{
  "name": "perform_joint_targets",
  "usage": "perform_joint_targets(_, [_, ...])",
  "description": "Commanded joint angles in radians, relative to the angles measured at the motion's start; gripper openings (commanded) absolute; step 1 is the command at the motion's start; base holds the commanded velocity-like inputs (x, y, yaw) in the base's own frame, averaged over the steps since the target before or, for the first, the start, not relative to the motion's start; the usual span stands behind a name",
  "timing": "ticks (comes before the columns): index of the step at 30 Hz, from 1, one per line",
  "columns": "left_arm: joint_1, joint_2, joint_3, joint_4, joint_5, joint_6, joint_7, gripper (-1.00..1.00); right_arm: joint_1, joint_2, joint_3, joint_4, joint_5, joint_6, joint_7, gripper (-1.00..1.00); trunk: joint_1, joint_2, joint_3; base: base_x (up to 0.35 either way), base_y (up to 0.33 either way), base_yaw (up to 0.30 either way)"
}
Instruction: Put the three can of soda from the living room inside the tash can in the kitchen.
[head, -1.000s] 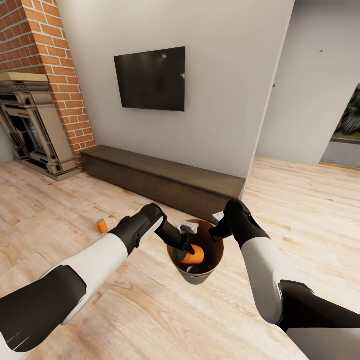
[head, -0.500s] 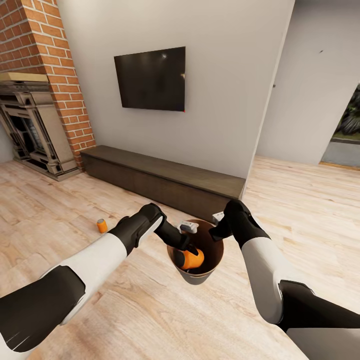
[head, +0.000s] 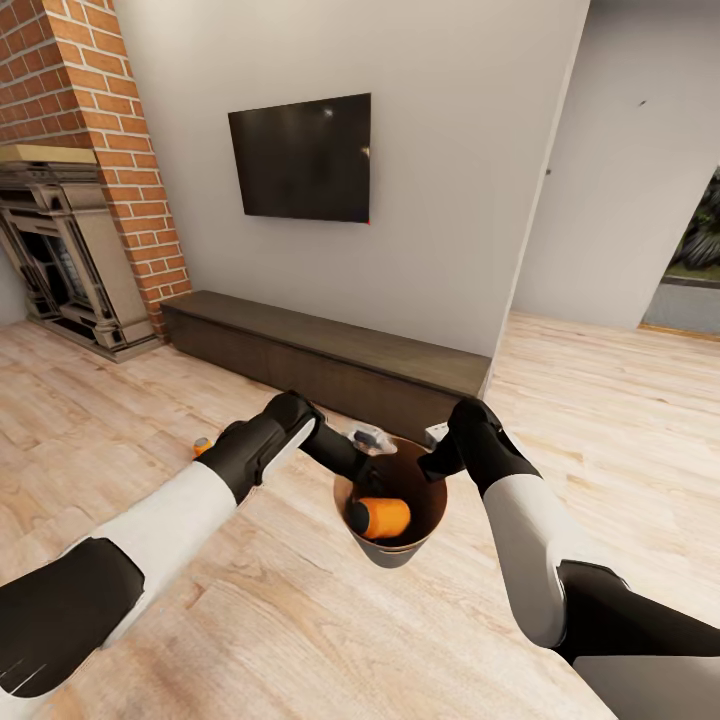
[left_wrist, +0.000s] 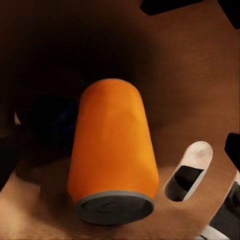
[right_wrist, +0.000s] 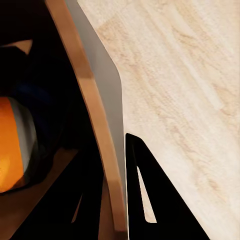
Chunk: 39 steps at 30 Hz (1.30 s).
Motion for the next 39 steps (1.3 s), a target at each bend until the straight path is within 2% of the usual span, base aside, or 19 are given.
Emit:
perform_joint_targets(1, [0.0, 0.026, 0.0, -0.024, 0.002, 0.0, -0.009, 1.0, 0.0, 0.0, -0.001, 0.0, -0.018, 0.008, 0.006, -1.0, 0.0, 0.0, 0.0, 0.0, 0.0, 0.0])
perform_joint_targets(2, [0.001, 0.054, 0.001, -0.048, 0.002, 0.0, -0.024, 1.0, 0.0, 0.0, -0.001, 0.0, -0.018, 0.008, 0.006, -1.0, 0.0, 0.0, 0.0, 0.0, 0.0, 0.0])
perform_joint_targets(4, [0.001, 0.154, 0.002, -0.136, 0.001, 0.0, -0.119, 1.0, 0.0, 0.0, -0.001, 0.0, -0.018, 0.008, 0.006, -1.0, 0.0, 0.0, 0.0, 0.0, 0.0, 0.0])
perform_joint_targets(8, [0.002, 0.266, 0.013, -0.209, 0.01, 0.0, -0.189, 1.0, 0.0, 0.0, -0.001, 0.0, -0.018, 0.008, 0.006, -1.0, 0.0, 0.0, 0.0, 0.0, 0.0, 0.0])
perform_joint_targets(9, [0.002, 0.321, 0.026, -0.236, 0.029, 0.0, -0.22, 1.0, 0.0, 0.0, -0.002, 0.0, -0.018, 0.008, 0.006, -1.0, 0.0, 0.0, 0.0, 0.0, 0.0, 0.0])
perform_joint_targets(11, [0.002, 0.376, 0.039, -0.257, 0.055, 0.0, -0.253, 1.0, 0.0, -0.001, -0.002, 0.0, -0.018, 0.008, 0.007, -1.0, 0.0, 0.0, 0.0, 0.0, 0.0, 0.0])
perform_joint_targets(12, [0.002, 0.431, 0.05, -0.27, 0.08, 0.0, -0.282, 1.0, 0.0, -0.002, -0.003, 0.0, -0.018, 0.008, 0.007, -1.0, 0.0, 0.0, 0.0, 0.0, 0.0, 0.0])
perform_joint_targets(14, [0.003, 0.483, 0.056, -0.278, 0.097, 0.0, -0.306, 1.0, 0.0, -0.003, -0.003, 0.0, -0.019, 0.008, 0.007, -1.0, 0.0, 0.0, 0.0, 0.0, 0.0, 0.0])
perform_joint_targets(15, [0.011, 0.528, 0.061, -0.28, 0.107, 0.0, -0.322, 1.0, 0.0, -0.005, -0.003, -0.001, -0.019, 0.008, 0.007, -1.0, 0.0, 0.0, 0.0, 0.0, 0.0, 0.0])
perform_joint_targets(17, [0.031, 0.563, 0.064, -0.282, 0.113, 0.0, -0.33, 1.0, 0.0, -0.006, -0.005, -0.002, -0.018, 0.008, 0.007, -1.0, 0.0, 0.0, 0.0, 0.0, 0.0, 0.0])
perform_joint_targets(19, [0.058, 0.585, 0.067, -0.281, 0.116, 0.0, -0.33, 1.0, 0.0, -0.008, -0.008, -0.002, -0.018, 0.008, 0.007, -1.0, 0.0, 0.0, 0.0, 0.0, 0.0, 0.0])
perform_joint_targets(23, [0.147, 0.61, 0.114, -0.268, 0.12, -0.121, -0.22, 1.0, 0.001, -0.016, -0.016, -0.004, -0.017, 0.008, 0.008, -1.0, 0.0, 0.0, 0.0, 0.0, 0.0, 0.0])
perform_joint_targets(24, [0.198, 0.611, 0.166, -0.264, 0.122, -0.175, -0.131, 1.0, 0.001, -0.024, -0.017, -0.006, -0.017, 0.008, 0.008, -1.0, 0.0, 0.0, 0.0, 0.0, 0.0, 0.0])
perform_joint_targets(26, [0.258, 0.612, 0.226, -0.264, 0.123, -0.232, -0.038, 1.0, 0.002, -0.032, -0.018, -0.009, -0.017, 0.008, 0.009, -1.0, 0.0, 0.0, 0.0, 0.0, 0.0, 0.0])
perform_joint_targets(27, [0.322, 0.612, 0.282, -0.264, 0.124, -0.294, 0.045, 1.0, 0.004, -0.044, -0.019, -0.011, -0.017, 0.008, 0.009, -1.0, 0.0, 0.0, 0.0, 0.0, 0.0, 0.0])
perform_joint_targets(30, [0.435, 0.609, 0.351, -0.26, 0.121, -0.426, 0.163, 1.0, 0.006, -0.068, -0.019, -0.016, -0.017, 0.008, 0.009, -1.0, 0.0, 0.0, 0.0, 0.0, 0.0, 0.0])
perform_joint_targets(34, [0.516, 0.596, 0.38, -0.258, 0.119, -0.558, 0.258, 1.0, 0.009, -0.084, -0.02, -0.018, -0.018, 0.007, 0.009, -1.0, 0.0, 0.0, 0.0, 0.0, 0.0, 0.0])
perform_joint_targets(37, [0.601, 0.576, 0.394, -0.262, 0.12, -0.712, 0.423, 1.0, 0.043, -0.096, -0.023, -0.02, -0.019, -0.055, 0.008, -1.0, 0.0, 0.0, 0.0, 0.0, 0.0, 0.0])
perform_joint_targets(39, [0.631, 0.562, 0.396, -0.261, 0.119, -0.775, 0.498, 1.0, 0.069, -0.1, -0.031, -0.022, -0.02, -0.086, 0.008, -1.0, 0.0, 0.0, 0.0, 0.0, 0.0, 0.0])
